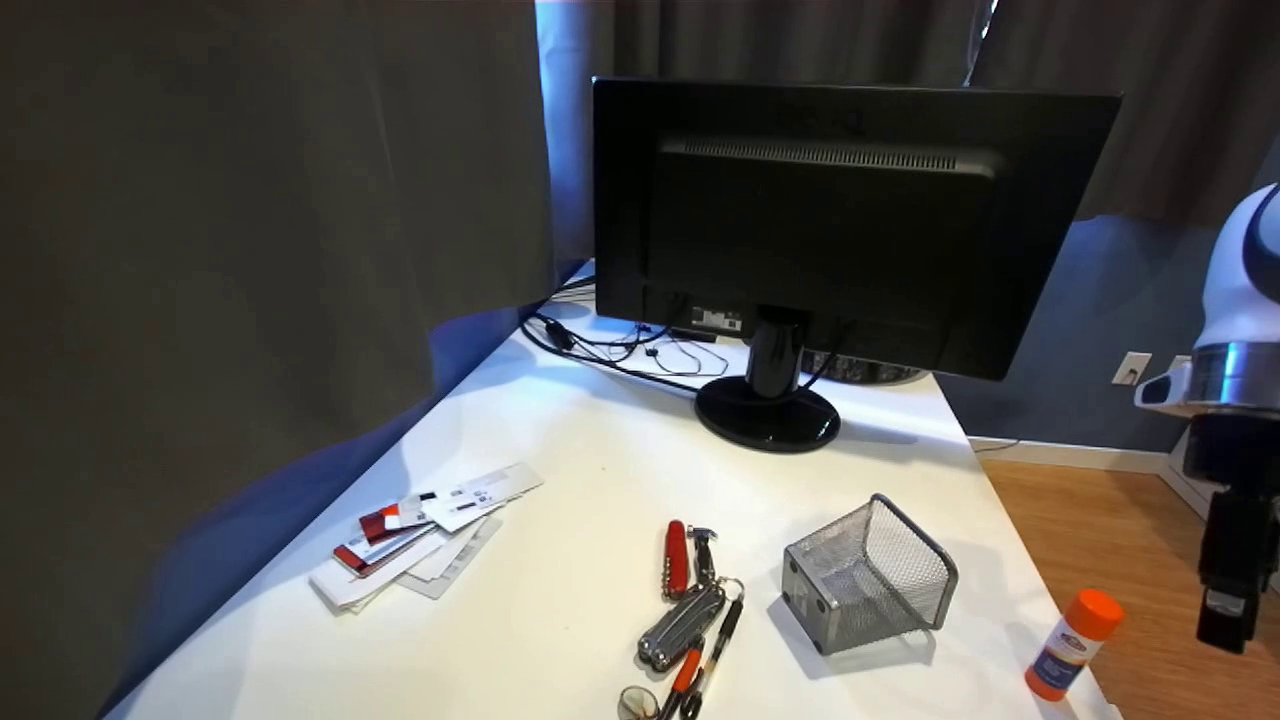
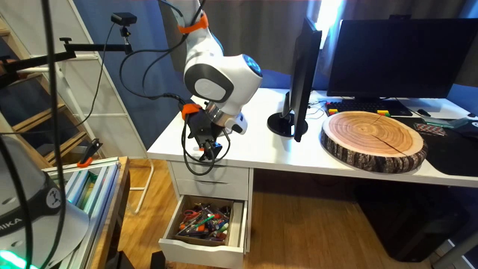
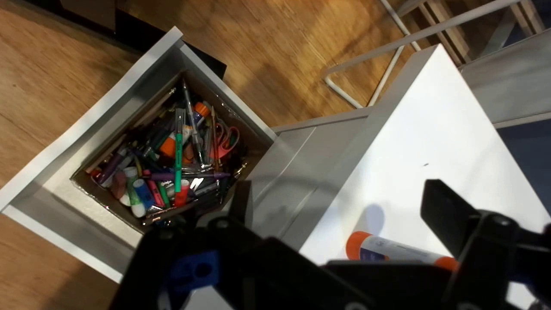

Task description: Remove the green pen from the drawer

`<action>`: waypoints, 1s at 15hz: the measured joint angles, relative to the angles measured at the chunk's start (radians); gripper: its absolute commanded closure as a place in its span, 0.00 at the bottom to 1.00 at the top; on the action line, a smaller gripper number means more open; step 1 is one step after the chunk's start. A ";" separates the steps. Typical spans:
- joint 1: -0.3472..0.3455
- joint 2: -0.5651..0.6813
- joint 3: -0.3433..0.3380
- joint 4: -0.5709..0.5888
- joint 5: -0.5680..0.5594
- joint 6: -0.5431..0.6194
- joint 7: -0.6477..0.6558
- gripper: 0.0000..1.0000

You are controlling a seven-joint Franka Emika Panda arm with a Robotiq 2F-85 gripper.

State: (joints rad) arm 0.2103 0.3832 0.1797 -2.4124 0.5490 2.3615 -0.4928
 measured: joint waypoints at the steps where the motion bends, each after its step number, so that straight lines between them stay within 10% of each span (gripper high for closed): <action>1: -0.005 0.028 0.007 0.012 0.000 0.012 0.000 0.00; 15: -0.091 0.103 0.087 -0.007 -0.014 0.092 -0.066 0.00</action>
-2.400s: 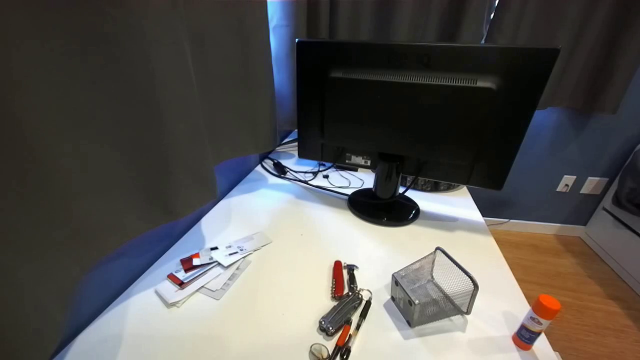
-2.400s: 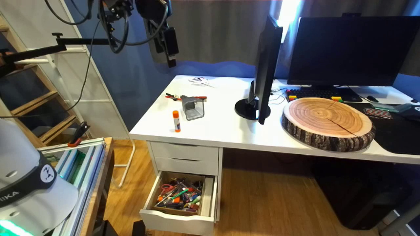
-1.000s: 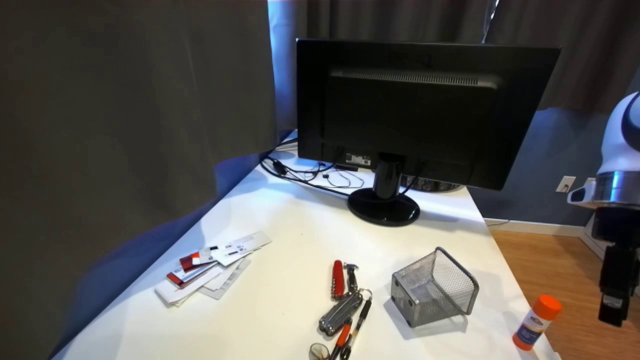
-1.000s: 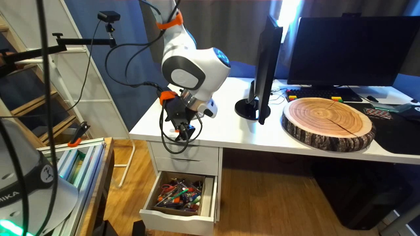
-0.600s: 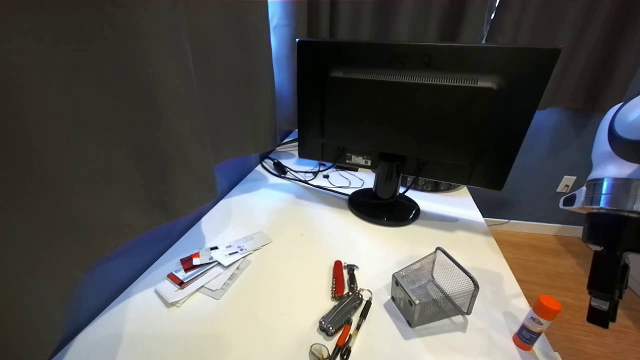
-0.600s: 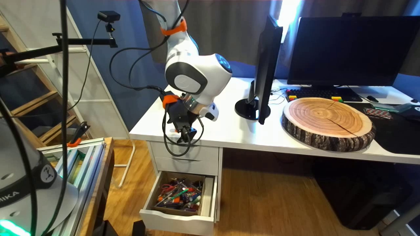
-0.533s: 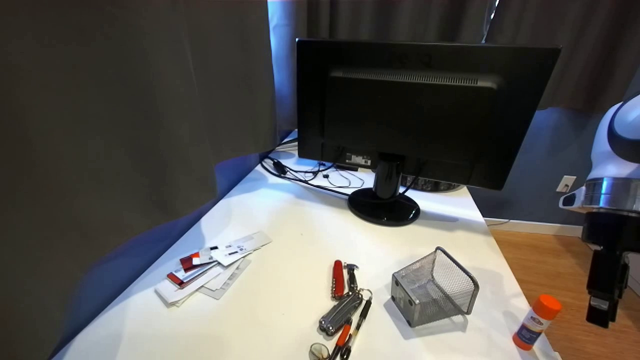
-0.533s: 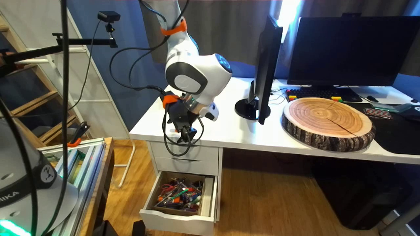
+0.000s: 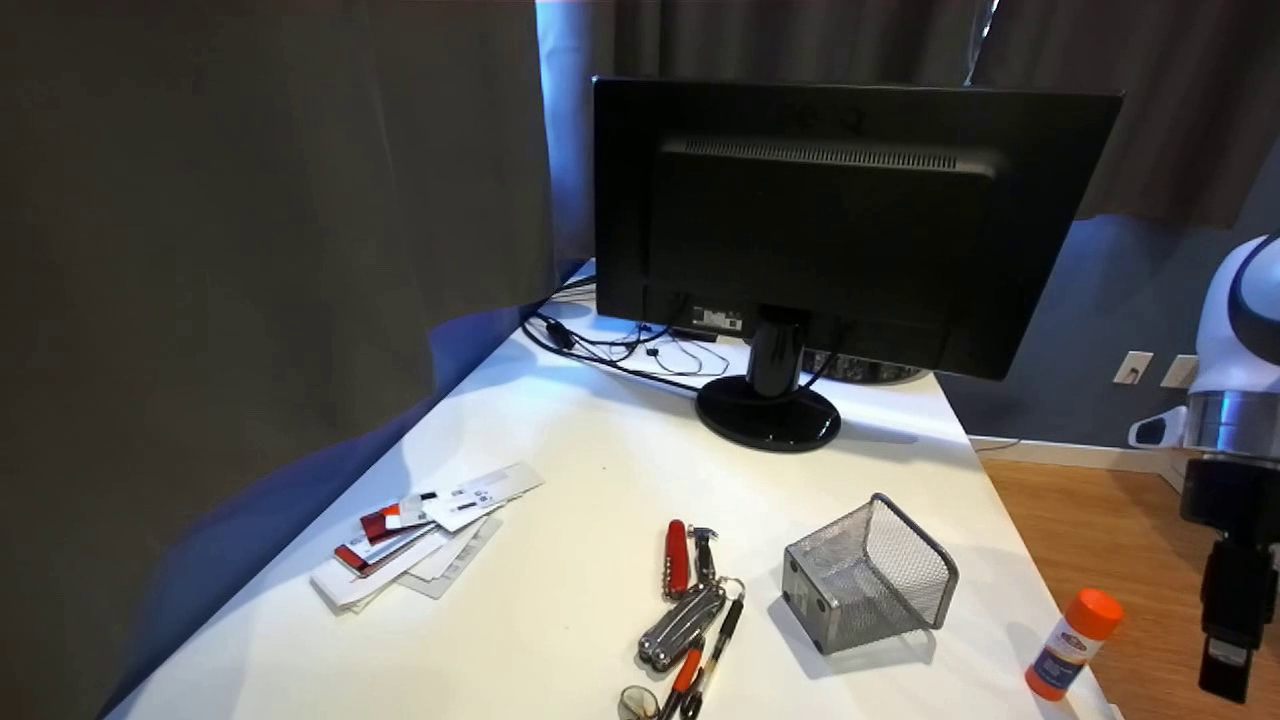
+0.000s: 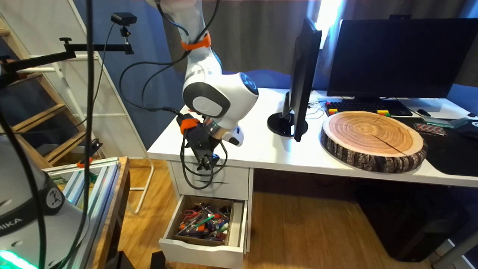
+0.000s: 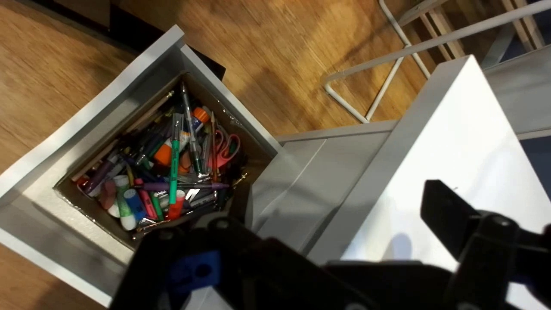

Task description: Remove the green pen from the drawer

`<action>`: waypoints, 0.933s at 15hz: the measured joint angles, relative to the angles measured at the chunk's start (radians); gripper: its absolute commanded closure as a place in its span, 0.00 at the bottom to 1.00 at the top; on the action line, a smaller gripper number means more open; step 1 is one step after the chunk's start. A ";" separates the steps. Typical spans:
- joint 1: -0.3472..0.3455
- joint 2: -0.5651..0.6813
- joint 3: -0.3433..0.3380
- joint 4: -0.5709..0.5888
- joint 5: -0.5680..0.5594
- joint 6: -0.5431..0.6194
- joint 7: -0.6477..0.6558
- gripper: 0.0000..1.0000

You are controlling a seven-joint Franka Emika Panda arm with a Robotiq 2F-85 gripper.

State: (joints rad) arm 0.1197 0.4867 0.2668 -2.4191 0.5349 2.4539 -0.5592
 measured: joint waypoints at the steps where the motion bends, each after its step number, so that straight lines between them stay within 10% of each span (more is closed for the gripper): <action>1: -0.005 0.014 0.010 -0.015 0.000 0.045 -0.015 0.00; 8: -0.115 0.178 0.157 -0.084 -0.010 0.448 -0.081 0.00; 14: -0.214 0.388 0.167 -0.082 -0.310 0.715 0.007 0.00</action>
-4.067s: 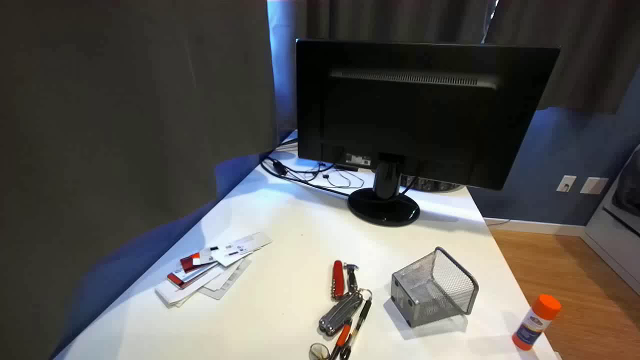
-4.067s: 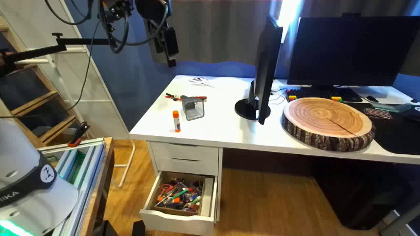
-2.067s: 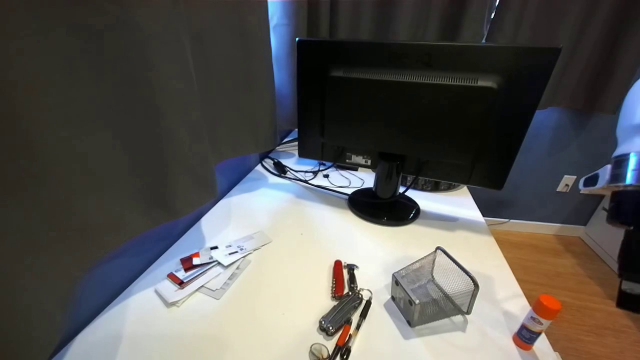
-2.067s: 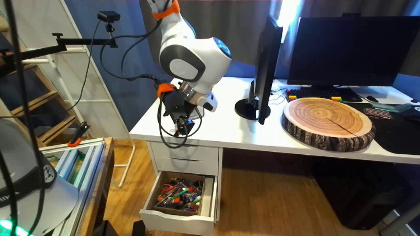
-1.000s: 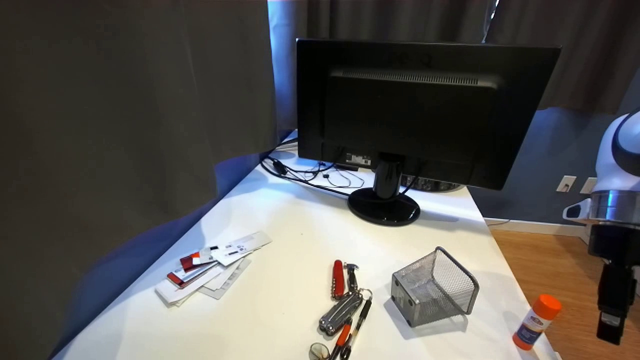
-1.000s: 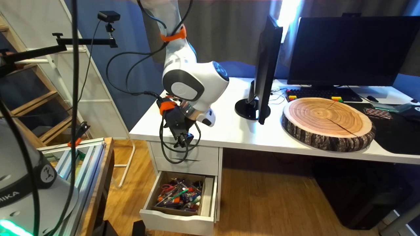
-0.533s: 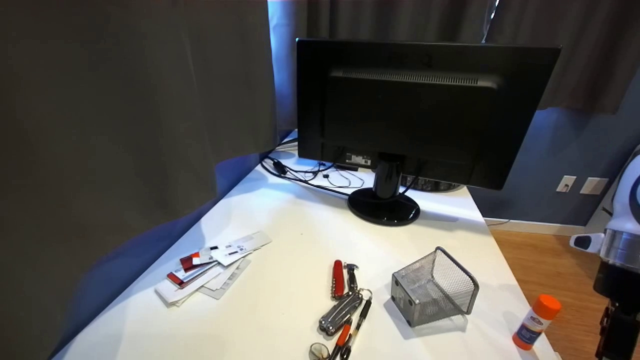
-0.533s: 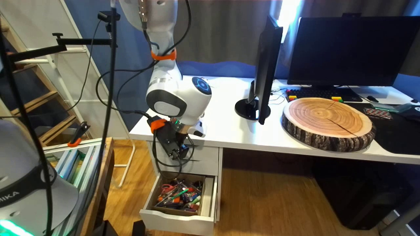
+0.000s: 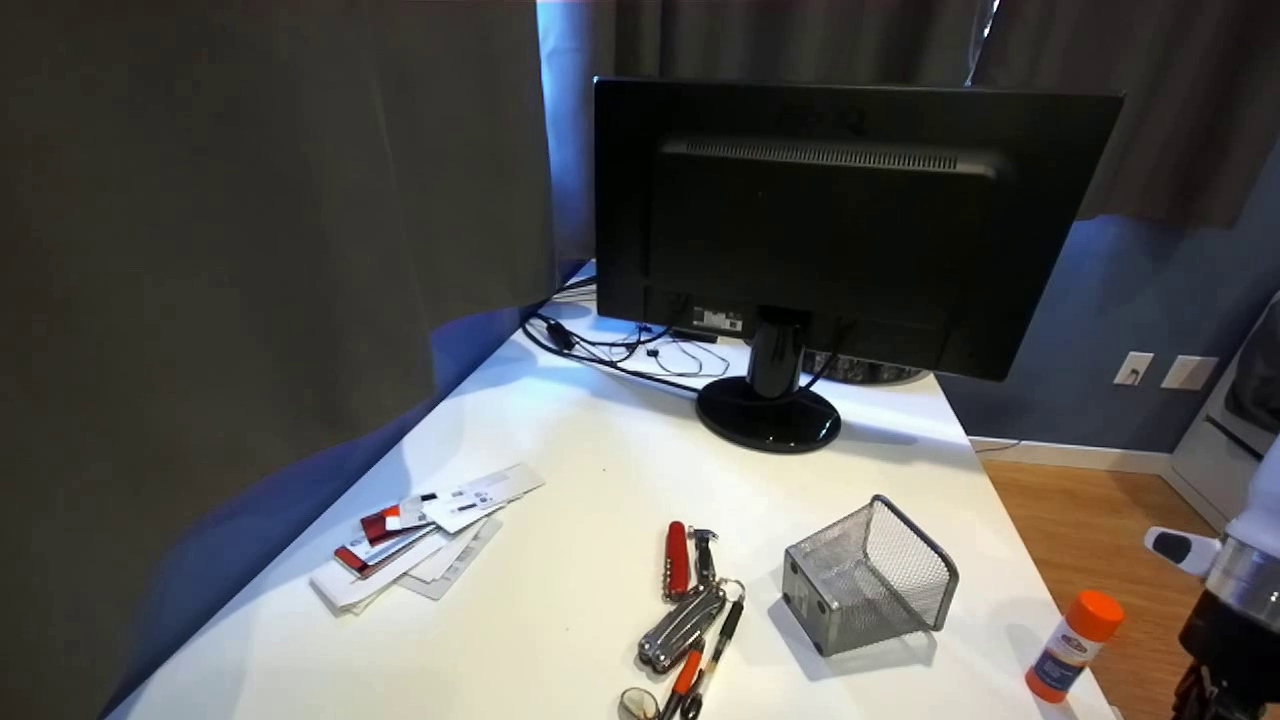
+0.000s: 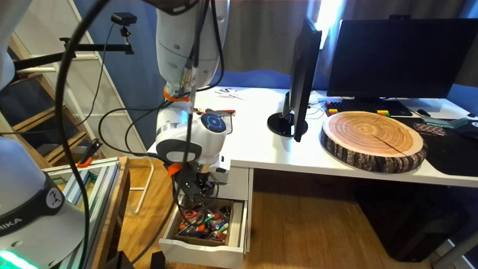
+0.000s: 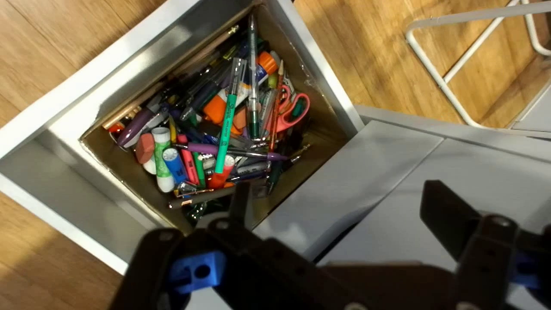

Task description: Remove the green pen from the drawer

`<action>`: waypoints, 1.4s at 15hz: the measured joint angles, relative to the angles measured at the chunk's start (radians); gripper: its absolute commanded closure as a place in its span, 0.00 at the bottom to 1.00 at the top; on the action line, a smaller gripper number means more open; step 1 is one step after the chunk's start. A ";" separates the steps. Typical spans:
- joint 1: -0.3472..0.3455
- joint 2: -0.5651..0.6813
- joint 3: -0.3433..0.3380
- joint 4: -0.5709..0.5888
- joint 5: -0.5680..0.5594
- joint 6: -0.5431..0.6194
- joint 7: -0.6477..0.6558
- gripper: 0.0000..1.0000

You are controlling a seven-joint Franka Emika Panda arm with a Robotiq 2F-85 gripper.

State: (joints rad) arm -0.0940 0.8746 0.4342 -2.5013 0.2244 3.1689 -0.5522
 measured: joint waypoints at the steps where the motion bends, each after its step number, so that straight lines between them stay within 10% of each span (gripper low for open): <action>1: 0.000 0.031 -0.016 0.008 -0.060 0.025 0.027 0.00; 21: -0.024 0.195 -0.040 0.134 -0.260 -0.019 0.239 0.00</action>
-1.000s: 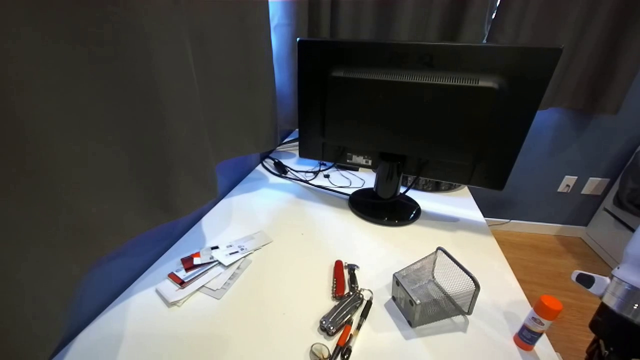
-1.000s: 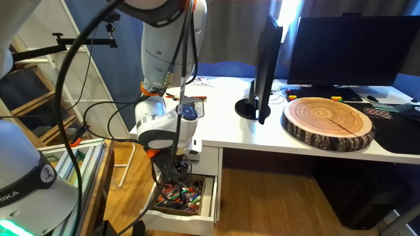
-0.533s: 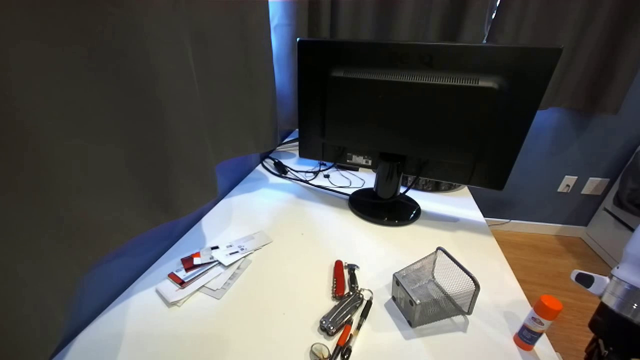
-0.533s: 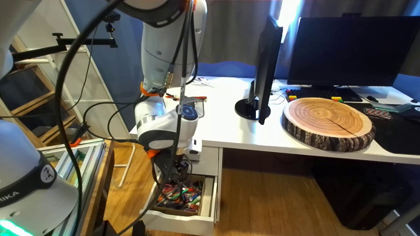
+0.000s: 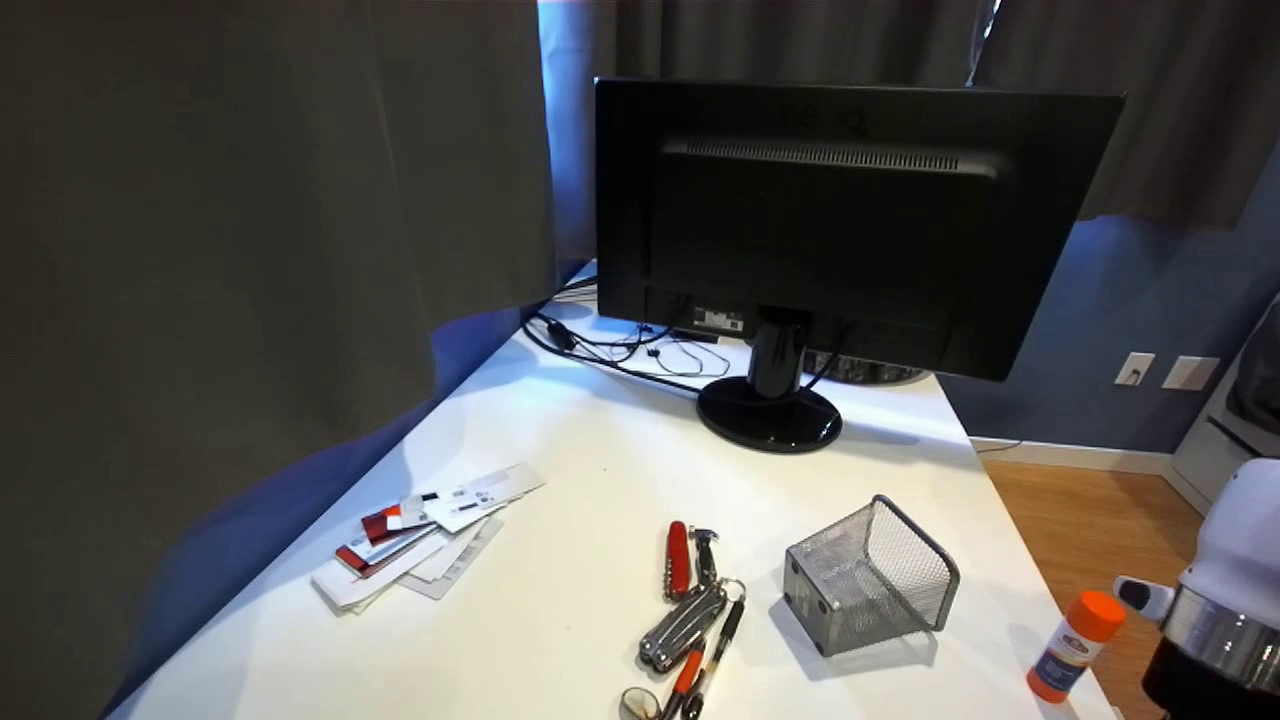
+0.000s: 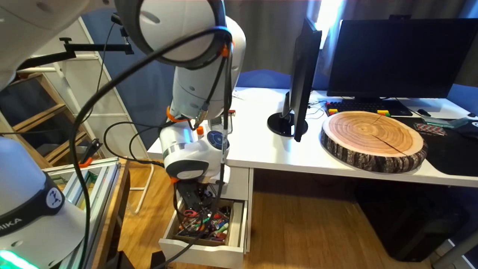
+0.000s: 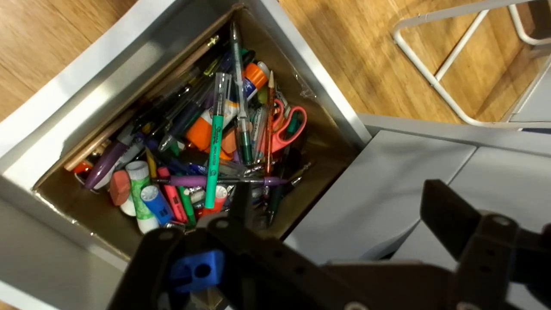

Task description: Remove the green pen from the drawer

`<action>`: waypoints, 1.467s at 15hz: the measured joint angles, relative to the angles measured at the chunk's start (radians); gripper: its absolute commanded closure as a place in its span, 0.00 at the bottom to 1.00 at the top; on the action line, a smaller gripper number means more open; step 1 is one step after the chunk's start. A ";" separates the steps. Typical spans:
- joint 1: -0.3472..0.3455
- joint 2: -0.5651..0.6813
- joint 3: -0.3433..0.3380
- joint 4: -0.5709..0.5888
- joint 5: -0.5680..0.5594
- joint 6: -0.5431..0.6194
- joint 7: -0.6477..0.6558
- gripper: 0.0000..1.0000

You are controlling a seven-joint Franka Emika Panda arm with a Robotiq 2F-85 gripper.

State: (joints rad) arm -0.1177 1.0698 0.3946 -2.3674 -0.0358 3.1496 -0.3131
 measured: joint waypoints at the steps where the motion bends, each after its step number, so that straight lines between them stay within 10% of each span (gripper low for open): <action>1: 0.000 0.026 -0.003 0.023 0.000 -0.003 0.011 0.00; 22: 0.345 0.323 -0.210 0.411 0.010 -0.013 0.307 0.00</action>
State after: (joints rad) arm 0.2277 1.3931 0.1843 -1.9566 -0.0254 3.1367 -0.0063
